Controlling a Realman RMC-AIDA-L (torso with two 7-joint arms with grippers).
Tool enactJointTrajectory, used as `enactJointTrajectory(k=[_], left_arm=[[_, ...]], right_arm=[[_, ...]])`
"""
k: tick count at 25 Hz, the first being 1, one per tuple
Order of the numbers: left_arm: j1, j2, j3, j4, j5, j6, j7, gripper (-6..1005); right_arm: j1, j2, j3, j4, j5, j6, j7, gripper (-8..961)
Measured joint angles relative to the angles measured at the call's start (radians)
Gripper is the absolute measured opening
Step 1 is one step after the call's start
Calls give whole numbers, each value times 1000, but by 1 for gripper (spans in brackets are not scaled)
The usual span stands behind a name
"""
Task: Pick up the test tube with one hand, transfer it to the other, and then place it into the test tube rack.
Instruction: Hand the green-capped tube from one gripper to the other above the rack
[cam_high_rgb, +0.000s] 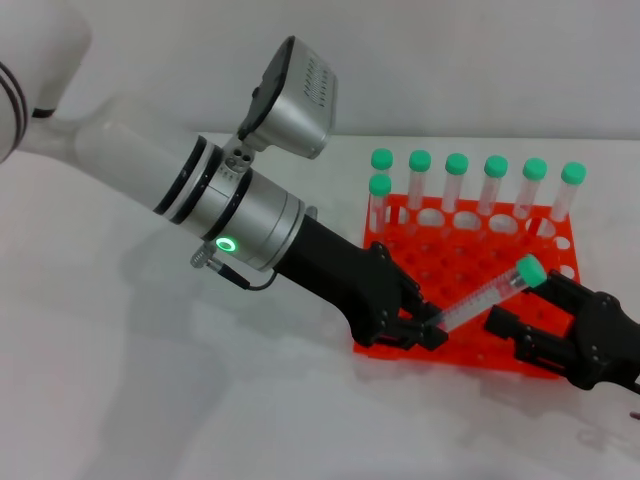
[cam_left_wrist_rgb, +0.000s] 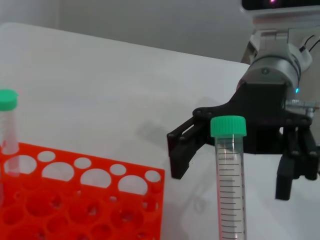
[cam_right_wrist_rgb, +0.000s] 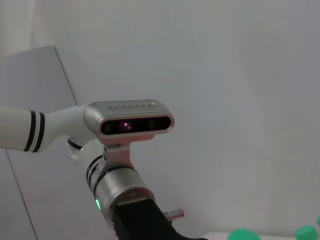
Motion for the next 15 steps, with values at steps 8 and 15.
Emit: enactJointTrajectory(k=[8,15], left_arm=[[7,-1,0,14,4,-1,-4,198],[7,-1,0,17,18,-23,-14,199]], right_arm=[[-1,16,1,-1,-3,23,-1,825],[0,20,2,-3,-3,25,-1,618]])
